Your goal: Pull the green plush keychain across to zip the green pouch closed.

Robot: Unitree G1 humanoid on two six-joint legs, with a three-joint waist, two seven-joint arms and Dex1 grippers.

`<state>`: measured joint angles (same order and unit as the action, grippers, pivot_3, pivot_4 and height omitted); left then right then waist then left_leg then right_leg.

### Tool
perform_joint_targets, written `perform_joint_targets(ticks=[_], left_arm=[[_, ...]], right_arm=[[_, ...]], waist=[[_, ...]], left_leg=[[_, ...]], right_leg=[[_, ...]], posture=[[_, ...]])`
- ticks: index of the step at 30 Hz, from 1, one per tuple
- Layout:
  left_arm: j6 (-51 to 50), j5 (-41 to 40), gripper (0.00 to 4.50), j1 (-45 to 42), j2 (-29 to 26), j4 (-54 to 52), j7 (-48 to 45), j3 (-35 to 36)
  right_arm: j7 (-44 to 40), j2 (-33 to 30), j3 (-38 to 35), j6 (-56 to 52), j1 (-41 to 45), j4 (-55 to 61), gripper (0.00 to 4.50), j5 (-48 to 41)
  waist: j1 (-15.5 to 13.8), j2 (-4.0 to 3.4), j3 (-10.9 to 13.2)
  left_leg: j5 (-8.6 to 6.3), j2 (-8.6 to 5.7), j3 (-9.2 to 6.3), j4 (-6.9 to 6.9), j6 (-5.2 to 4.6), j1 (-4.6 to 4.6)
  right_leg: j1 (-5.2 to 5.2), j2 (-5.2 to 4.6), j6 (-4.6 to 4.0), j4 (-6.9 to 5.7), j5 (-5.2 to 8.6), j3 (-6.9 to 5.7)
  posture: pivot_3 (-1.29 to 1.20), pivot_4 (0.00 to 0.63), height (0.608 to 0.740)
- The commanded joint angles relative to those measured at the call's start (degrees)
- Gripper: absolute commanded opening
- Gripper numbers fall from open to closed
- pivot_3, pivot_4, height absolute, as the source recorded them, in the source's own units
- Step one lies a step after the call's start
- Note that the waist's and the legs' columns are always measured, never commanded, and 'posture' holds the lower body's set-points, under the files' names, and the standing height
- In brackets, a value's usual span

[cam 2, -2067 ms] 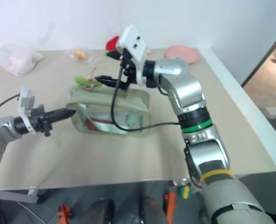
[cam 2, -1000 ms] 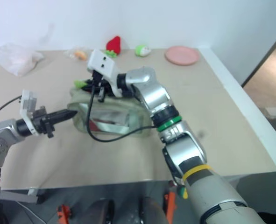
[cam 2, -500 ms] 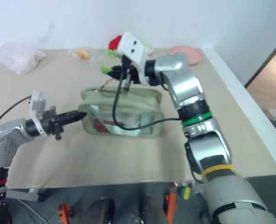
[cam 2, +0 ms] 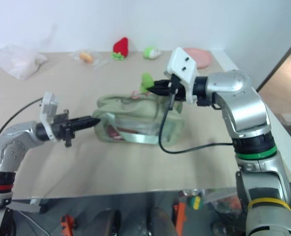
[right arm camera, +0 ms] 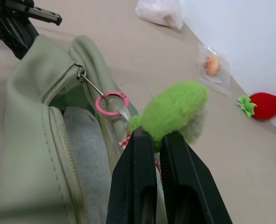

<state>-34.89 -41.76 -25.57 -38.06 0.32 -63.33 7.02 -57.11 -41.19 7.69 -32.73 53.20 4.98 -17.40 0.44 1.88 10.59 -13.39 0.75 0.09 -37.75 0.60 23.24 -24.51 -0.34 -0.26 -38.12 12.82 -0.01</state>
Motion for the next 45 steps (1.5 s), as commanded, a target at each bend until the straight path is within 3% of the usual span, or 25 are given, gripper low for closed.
perform_joint_targets(ticks=[1, 8, 16, 22, 33, 39, 45], left_arm=[[-0.7, 1.4, 0.00, 2.2, -1.8, 3.0, 0.3, 1.9], [0.3, 1.9, 0.00, 1.0, -0.8, 4.4, 0.3, 1.1], [0.7, 1.6, 0.00, 1.4, -0.6, 4.0, 1.0, 1.7], [0.3, 1.1, 0.00, 2.9, -0.2, 2.0, 2.4, 2.7], [-0.5, 0.3, 0.00, 5.1, 0.2, -0.9, 4.2, 3.6], [-0.8, 0.1, 0.00, 5.7, -0.1, -1.0, 4.1, 3.9], [-0.2, 0.3, 0.00, 6.1, -0.2, 0.2, 3.1, 3.9]], right_arm=[[5.7, -4.0, -8.3, -0.9, 0.9, -0.4, 0.14, 1.8], [10.5, 10.6, -0.2, 1.6, 11.6, -6.8, 0.14, 2.6], [13.0, 21.8, 0.6, 5.8, 20.8, -17.4, 0.14, 3.6], [12.4, 27.3, 0.0, 3.1, 21.8, -14.9, 0.14, 0.4], [7.5, 17.0, -0.4, -4.9, 12.8, 0.1, 0.14, -3.6], [7.2, 7.8, -3.8, -7.2, 9.0, 3.2, 0.14, -3.6], [8.3, 4.0, -4.7, -7.4, 9.7, 3.6, 0.14, -3.4]], waist=[[0.1, 0.00, 0.0], [0.9, -0.01, 0.0], [0.8, 0.00, 0.0], [0.8, 0.00, 0.0], [0.8, 0.01, 0.0], [0.8, 0.01, 0.0], [0.9, 0.01, 0.0]], left_leg=[[0.00, 0.00, 0.00, 0.00, 0.00, 0.00], [0.01, 0.04, 0.11, -0.04, 0.01, -0.02], [0.03, 0.11, 0.11, -0.01, 0.01, 0.06], [0.03, 0.13, 0.21, 0.05, 0.01, 0.21], [0.03, 0.12, 0.23, 0.04, 0.01, 0.16], [0.04, 0.19, 0.30, 0.04, 0.00, 0.13], [0.04, 0.36, 0.49, 0.05, 0.00, 0.11]], right_leg=[[0.00, 0.00, 0.00, 0.00, 0.00, 0.00], [-0.06, 0.04, -0.04, -0.04, -0.03, 0.10], [-0.16, 0.09, -0.36, -0.05, -0.21, 0.09], [-0.46, 0.07, -0.45, -0.16, -0.27, 0.17], [-0.42, 0.04, -0.45, -0.15, -0.28, 0.14], [-0.44, 0.13, -0.32, -0.16, -0.20, 0.17], [-0.50, 0.29, -0.30, -0.16, -0.19, 0.27]], posture=[[0.00, 0.150, 0.740], [0.00, 0.150, 0.740], [0.00, 0.150, 0.740], [0.00, 0.150, 0.740], [0.00, 0.150, 0.740], [0.00, 0.150, 0.740], [0.00, 0.150, 0.740]])
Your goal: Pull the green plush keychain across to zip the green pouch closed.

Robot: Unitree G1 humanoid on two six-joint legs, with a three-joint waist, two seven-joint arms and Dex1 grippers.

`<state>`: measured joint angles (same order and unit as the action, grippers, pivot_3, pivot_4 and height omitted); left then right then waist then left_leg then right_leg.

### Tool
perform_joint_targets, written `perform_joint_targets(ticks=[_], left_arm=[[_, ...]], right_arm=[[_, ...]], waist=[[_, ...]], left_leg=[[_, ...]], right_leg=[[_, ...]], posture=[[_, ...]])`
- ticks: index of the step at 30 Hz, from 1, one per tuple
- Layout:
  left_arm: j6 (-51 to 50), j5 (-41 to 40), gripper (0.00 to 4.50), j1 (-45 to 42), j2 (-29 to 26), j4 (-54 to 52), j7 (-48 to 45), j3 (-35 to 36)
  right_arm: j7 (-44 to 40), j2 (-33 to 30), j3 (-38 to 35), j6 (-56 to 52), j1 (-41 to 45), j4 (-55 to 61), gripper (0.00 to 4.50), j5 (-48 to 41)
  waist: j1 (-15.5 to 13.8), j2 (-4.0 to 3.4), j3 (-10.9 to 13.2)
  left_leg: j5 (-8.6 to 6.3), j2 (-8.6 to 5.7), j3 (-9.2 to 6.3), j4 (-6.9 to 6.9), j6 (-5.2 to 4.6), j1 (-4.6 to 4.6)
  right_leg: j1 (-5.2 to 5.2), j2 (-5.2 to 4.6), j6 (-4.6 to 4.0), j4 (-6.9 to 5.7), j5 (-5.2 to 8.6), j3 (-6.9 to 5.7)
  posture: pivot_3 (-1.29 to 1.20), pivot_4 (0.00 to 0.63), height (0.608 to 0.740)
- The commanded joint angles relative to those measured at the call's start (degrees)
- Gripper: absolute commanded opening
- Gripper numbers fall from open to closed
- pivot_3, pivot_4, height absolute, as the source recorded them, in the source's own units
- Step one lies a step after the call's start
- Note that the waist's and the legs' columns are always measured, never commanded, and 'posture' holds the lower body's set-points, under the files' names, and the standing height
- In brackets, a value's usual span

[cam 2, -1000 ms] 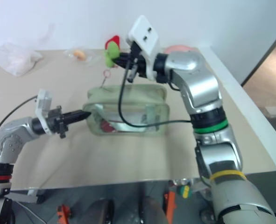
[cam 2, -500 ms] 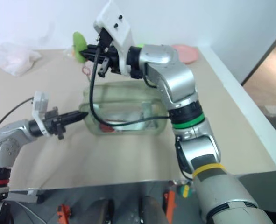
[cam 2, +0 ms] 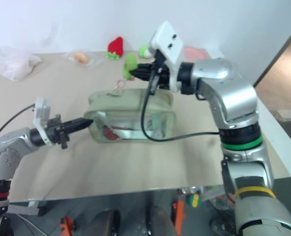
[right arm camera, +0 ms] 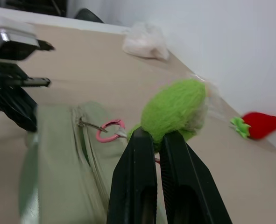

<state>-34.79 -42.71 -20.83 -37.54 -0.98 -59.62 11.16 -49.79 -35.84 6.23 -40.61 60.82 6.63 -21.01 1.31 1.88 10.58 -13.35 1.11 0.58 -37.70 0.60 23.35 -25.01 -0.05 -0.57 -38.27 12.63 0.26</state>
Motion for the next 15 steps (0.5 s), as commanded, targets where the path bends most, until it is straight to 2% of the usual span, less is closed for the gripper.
perform_joint_targets(ticks=[1, 8, 11, 15], left_arm=[[-0.2, 1.4, 0.00, 1.3, -0.7, 1.6, -0.7, -0.2], [1.0, 1.9, 0.00, 1.2, -0.5, 2.9, -1.2, -0.4], [1.5, 1.9, 0.00, 1.7, -0.5, 3.2, -1.2, 0.0], [1.4, 1.4, 0.00, 2.6, -0.8, 3.2, -1.3, 0.8]], right_arm=[[1.1, -1.6, -3.4, 0.5, 2.3, 1.8, 0.14, 0.2], [-0.6, -8.7, -5.8, 2.8, 0.8, -0.4, 0.14, 1.8], [-2.8, -15.2, -7.7, 5.4, -6.6, -2.4, 0.14, 3.4], [-1.6, -20.4, -9.2, 9.9, -15.3, -10.2, 0.14, 7.5]], waist=[[0.0, 0.00, 0.0], [-0.1, 0.00, 0.0], [-0.4, 0.14, -0.1], [-0.2, 0.14, -0.1]], left_leg=[[0.00, 0.02, 0.03, 0.00, 0.00, -0.02], [0.00, 0.08, 0.19, -0.01, 0.00, -0.05], [-0.01, 0.05, 0.21, 0.00, -0.02, -0.03], [-0.05, -0.01, 0.48, 0.01, -0.08, -0.06]], right_leg=[[0.00, 0.02, 0.00, 0.00, 0.00, 0.03], [-0.01, 0.16, 0.01, 0.01, -0.01, 0.28], [0.04, 0.15, 0.07, 0.09, 0.02, 0.31], [0.03, 0.04, 0.19, 0.16, 0.01, 0.56]], posture=[[0.00, 0.150, 0.740], [0.00, 0.150, 0.740], [0.00, 0.150, 0.740], [0.00, 0.150, 0.740]])
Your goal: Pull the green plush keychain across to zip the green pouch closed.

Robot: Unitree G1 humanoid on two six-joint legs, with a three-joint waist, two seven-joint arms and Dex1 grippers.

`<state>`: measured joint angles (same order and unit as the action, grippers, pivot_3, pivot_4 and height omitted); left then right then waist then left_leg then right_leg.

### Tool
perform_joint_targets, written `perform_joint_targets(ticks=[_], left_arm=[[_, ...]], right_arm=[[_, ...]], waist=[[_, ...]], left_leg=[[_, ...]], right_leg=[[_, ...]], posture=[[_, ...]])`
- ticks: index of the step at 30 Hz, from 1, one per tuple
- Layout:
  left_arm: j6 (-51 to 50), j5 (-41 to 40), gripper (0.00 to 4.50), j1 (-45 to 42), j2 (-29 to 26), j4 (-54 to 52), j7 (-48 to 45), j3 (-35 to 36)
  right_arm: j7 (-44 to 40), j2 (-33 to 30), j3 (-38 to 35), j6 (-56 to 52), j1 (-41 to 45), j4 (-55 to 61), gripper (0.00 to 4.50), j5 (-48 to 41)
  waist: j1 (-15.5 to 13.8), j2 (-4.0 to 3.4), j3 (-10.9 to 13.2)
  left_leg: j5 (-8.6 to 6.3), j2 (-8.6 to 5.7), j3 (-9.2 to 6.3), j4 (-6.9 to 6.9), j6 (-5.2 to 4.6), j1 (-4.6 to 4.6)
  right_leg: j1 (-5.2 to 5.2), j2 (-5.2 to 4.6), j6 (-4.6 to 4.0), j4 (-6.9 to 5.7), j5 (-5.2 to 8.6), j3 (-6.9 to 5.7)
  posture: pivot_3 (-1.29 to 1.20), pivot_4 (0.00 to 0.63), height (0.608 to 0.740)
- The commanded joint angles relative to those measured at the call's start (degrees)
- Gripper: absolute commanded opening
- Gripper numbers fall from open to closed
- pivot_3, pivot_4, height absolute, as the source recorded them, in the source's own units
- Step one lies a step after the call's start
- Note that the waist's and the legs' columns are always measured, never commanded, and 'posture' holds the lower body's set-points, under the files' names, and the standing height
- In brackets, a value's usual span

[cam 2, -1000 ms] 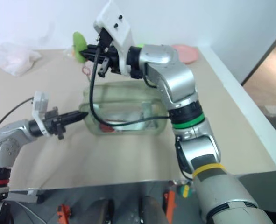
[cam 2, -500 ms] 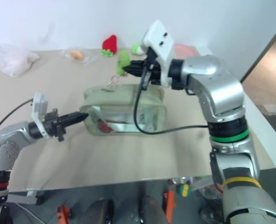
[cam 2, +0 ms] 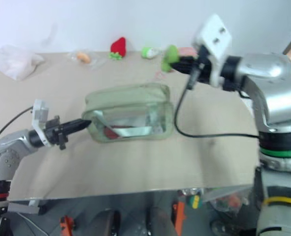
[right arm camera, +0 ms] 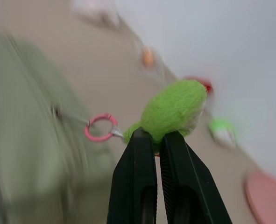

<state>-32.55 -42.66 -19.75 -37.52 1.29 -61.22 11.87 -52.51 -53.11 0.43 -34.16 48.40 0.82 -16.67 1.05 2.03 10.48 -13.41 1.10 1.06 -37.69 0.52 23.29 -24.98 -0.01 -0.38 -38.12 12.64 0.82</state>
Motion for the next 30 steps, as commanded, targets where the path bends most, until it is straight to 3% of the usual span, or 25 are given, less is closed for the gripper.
perform_joint_targets(ticks=[1, 7, 11, 15, 18, 22, 28, 29, 30], left_arm=[[-0.9, 1.1, 0.00, 1.7, -0.9, 0.8, 0.3, 0.4], [-1.6, 0.2, 0.00, 2.5, -1.8, 0.6, 0.0, 1.7], [-2.5, -0.5, 0.00, 2.5, -2.6, 0.1, -0.1, 2.1], [-5.7, -2.1, 0.00, 1.0, -2.7, 0.3, 0.9, 2.0], [-8.4, -3.5, 0.00, -0.7, -2.1, 1.3, 3.1, 2.9], [-10.0, -4.1, 0.00, -1.2, -1.8, 1.1, 5.0, 3.2], [-8.1, -2.6, 0.00, -1.6, -1.5, 3.1, 5.5, 2.6], [-6.6, -1.6, 0.36, -1.6, -1.5, 3.9, 5.4, 2.6], [-5.3, -0.9, 0.76, -1.7, -1.4, 4.7, 5.4, 2.7]], right_arm=[[1.8, -4.0, -3.7, 4.6, -4.9, -6.6, 0.14, 4.3], [5.8, -2.5, -3.0, 7.0, -16.0, -10.2, 0.14, 6.8], [9.5, 5.8, 1.6, 6.4, -22.7, -8.5, 0.14, 7.1], [11.3, 12.1, 4.9, 5.5, -24.0, -6.5, 0.14, 7.2], [10.3, 11.9, 4.9, 5.6, -24.0, -6.0, 0.14, 7.6], [9.1, 10.6, 2.5, 5.9, -24.0, -5.8, 0.14, 6.9], [6.5, 9.2, -8.6, 1.8, -22.1, -2.3, 0.14, -2.4], [4.2, 8.5, -9.5, 0.5, -23.0, 0.1, 0.05, -4.9], [3.4, 7.7, -10.0, 0.2, -23.9, 2.1, 0.34, -5.6]], waist=[[0.2, -0.01, 0.0], [0.4, -0.12, 0.0], [0.4, 0.23, -0.4], [0.5, 0.09, -0.4], [0.5, 0.10, -0.4], [0.5, 0.10, -0.4], [0.5, 0.09, -0.4], [0.5, 0.06, -0.4], [0.5, 0.03, -0.4]], left_leg=[[0.00, 0.00, 0.04, 0.00, 0.00, -0.01], [0.02, 0.22, 0.41, 0.00, 0.00, -0.23], [0.02, 0.57, 0.44, -0.01, 0.01, -0.44], [0.03, 0.65, 0.46, 0.01, 0.03, -0.64], [0.05, 0.67, 0.46, 0.02, 0.05, -0.92], [0.05, 0.68, 0.48, 0.04, 0.04, -1.01], [0.05, 0.67, 0.49, 0.14, 0.05, -0.97], [0.05, 0.67, 0.49, 0.16, 0.05, -0.97], [0.05, 0.67, 0.49, 0.17, 0.04, -0.97]], right_leg=[[-0.01, 0.00, 0.03, 0.00, -0.02, 0.04], [-0.03, 0.32, 0.02, -0.05, -0.19, 0.33], [0.16, 0.73, -0.10, -0.05, -0.24, 0.30], [0.19, 0.86, -0.29, -0.12, -0.34, 0.40], [0.50, 0.95, -0.33, -0.11, -0.37, 0.38], [0.56, 1.06, -0.37, -0.10, -0.35, 0.40], [0.54, 1.05, -0.43, -0.08, -0.31, 0.40], [0.54, 1.05, -0.44, -0.08, -0.30, 0.40], [0.53, 1.04, -0.44, -0.08, -0.30, 0.40]], posture=[[0.00, 0.150, 0.740], [0.00, 0.150, 0.740], [0.00, 0.150, 0.740], [0.00, 0.150, 0.740], [0.00, 0.150, 0.740], [0.00, 0.150, 0.740], [0.00, 0.150, 0.740], [0.00, 0.150, 0.740], [0.00, 0.150, 0.740]])
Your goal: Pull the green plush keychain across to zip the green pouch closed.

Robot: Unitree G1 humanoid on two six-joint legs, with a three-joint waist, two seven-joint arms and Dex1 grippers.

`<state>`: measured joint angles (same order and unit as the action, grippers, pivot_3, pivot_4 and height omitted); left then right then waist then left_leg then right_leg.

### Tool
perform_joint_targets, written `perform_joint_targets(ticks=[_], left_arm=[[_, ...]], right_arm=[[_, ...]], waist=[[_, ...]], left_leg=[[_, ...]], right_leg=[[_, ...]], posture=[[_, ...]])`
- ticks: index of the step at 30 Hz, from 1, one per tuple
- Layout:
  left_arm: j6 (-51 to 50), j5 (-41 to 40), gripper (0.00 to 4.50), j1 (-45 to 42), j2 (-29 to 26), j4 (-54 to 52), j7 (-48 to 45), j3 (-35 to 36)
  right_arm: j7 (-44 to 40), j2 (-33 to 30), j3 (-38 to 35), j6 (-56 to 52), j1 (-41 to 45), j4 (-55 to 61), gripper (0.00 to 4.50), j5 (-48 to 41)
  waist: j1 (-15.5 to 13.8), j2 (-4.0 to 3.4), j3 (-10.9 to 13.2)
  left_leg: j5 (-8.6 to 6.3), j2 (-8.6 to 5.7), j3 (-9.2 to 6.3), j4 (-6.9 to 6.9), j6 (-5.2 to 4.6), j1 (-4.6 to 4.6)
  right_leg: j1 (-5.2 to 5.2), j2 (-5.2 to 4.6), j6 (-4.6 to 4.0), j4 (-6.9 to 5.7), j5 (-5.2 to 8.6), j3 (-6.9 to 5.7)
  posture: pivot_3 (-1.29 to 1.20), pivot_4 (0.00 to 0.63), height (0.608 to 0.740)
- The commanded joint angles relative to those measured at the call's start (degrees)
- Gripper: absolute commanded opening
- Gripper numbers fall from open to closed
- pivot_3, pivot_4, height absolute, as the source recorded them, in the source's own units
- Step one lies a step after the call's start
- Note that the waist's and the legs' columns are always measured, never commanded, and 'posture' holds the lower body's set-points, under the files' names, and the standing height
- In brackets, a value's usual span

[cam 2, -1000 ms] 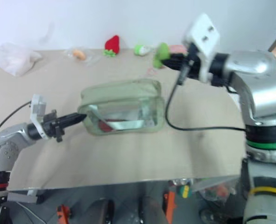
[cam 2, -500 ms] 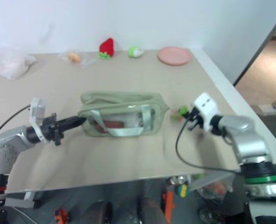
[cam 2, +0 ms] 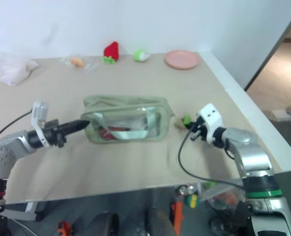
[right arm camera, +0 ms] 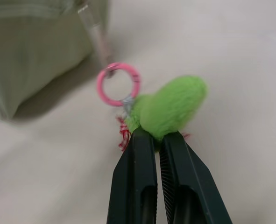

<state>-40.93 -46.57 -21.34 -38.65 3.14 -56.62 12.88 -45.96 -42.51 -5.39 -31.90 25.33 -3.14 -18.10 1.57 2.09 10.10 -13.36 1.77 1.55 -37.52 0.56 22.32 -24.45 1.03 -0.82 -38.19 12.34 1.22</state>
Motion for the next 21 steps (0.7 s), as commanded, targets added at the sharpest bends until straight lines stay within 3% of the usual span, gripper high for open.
perform_joint_targets(ticks=[1, 11, 15, 21], left_arm=[[4.0, 3.5, 1.03, -0.3, -0.2, 3.3, 0.7, 1.7], [3.2, 0.5, 4.37, -0.8, -1.4, 4.3, -4.8, 5.0], [3.8, 0.7, 4.49, -0.6, -3.0, 3.3, -2.7, 8.2], [-0.4, 2.4, 4.49, 2.1, -10.9, 6.6, -2.1, 11.7]], right_arm=[[-3.5, -3.4, -4.4, -2.4, -1.4, 7.4, 0.68, -4.5], [-3.1, -4.1, -6.9, -8.5, -2.7, 11.9, 4.01, -10.0], [-5.1, -6.2, -9.6, -9.2, -5.4, 13.7, 4.05, -12.2], [-12.5, -12.8, -20.7, -9.4, -14.7, 18.1, 4.05, -17.7]], waist=[[0.0, -0.03, 0.0], [0.0, 0.07, 0.1], [-0.1, 0.07, 0.1], [-0.3, 0.07, 0.1]], left_leg=[[0.00, 0.00, -0.01, 0.03, 0.00, 0.00], [-0.01, 0.02, -0.01, 0.05, 0.00, 0.18], [0.00, -0.04, -0.01, 0.03, 0.00, 0.59], [-0.05, -0.11, -0.04, 0.04, -0.01, 0.94]], right_leg=[[-0.01, 0.00, -0.01, 0.01, 0.01, 0.01], [-0.15, -0.09, -0.01, 0.05, 0.05, -0.07], [-0.54, -0.21, 0.06, 0.05, 0.07, -0.06], [-0.80, -0.29, 0.22, 0.06, 0.18, -0.09]], posture=[[0.00, 0.150, 0.740], [0.00, 0.150, 0.740], [0.00, 0.150, 0.740], [0.00, 0.150, 0.740]])
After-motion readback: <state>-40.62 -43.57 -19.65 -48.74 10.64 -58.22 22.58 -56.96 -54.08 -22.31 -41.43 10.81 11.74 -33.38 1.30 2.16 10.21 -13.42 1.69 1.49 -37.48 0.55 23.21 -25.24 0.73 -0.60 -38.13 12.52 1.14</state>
